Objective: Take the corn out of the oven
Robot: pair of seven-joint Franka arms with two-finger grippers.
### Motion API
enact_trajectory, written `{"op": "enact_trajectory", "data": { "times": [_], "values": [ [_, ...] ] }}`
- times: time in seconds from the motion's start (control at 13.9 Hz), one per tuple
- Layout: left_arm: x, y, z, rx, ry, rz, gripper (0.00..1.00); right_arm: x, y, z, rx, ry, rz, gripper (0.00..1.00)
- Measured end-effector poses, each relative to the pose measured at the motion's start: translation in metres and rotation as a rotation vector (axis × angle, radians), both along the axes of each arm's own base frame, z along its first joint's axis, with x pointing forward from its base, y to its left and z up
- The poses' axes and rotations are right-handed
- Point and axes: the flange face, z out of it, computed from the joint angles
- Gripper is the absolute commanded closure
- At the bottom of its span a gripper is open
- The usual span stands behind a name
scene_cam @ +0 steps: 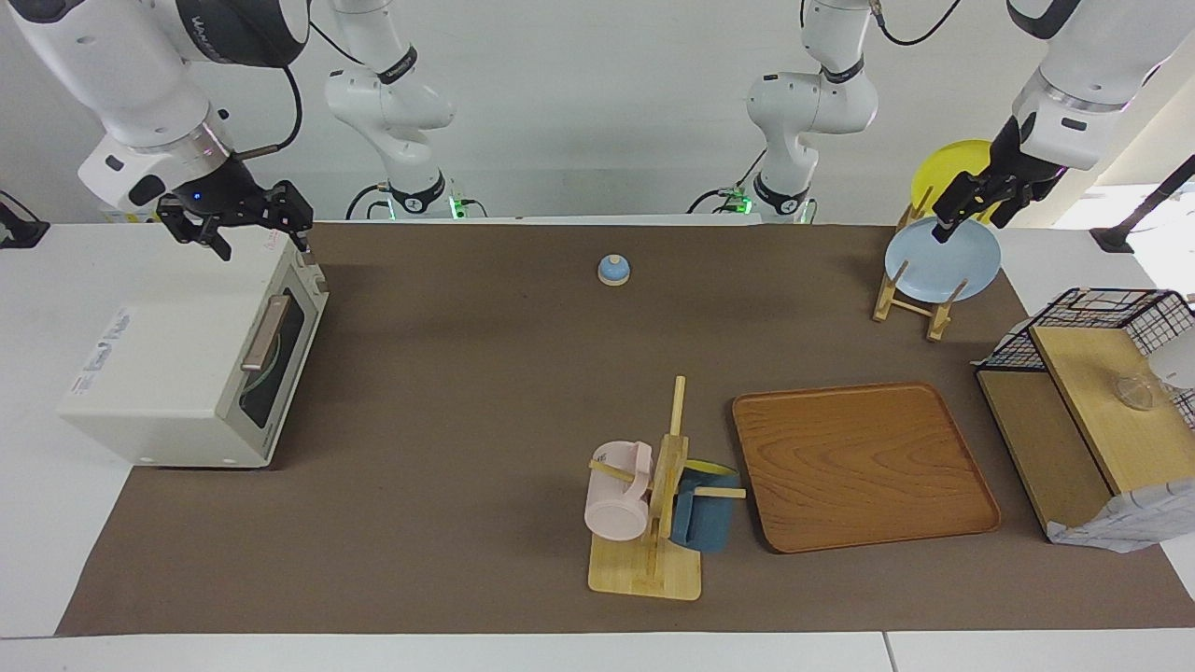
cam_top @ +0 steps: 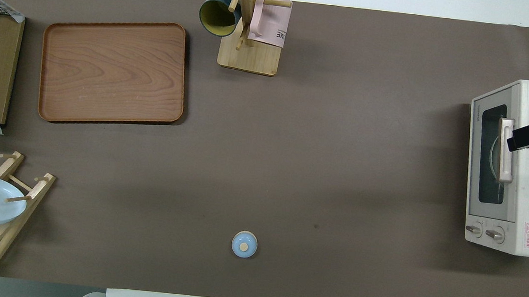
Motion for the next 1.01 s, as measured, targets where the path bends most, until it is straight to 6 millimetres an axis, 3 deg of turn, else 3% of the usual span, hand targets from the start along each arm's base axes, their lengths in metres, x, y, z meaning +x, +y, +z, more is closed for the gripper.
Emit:
{"op": "enact_trajectory", "data": {
  "times": [0.5, 0.58, 0.65, 0.72, 0.86, 1.01],
  "values": [
    [0.000, 0.000, 0.000, 0.000, 0.000, 0.000, 0.00, 0.000, 0.000, 0.000, 0.000, 0.000, 0.000, 0.02],
    [0.000, 0.000, 0.000, 0.000, 0.000, 0.000, 0.00, 0.000, 0.000, 0.000, 0.000, 0.000, 0.000, 0.48],
    [0.000, 0.000, 0.000, 0.000, 0.000, 0.000, 0.00, 0.000, 0.000, -0.001, 0.000, 0.001, 0.000, 0.80],
    [0.000, 0.000, 0.000, 0.000, 0.000, 0.000, 0.00, 0.001, 0.001, -0.002, 0.000, 0.000, 0.002, 1.00],
    [0.000, 0.000, 0.000, 0.000, 0.000, 0.000, 0.00, 0.005, 0.000, -0.015, -0.009, -0.027, 0.010, 1.00],
    [0.000, 0.000, 0.000, 0.000, 0.000, 0.000, 0.00, 0.007, -0.003, -0.051, -0.037, -0.027, 0.021, 1.00]
  ]
}}
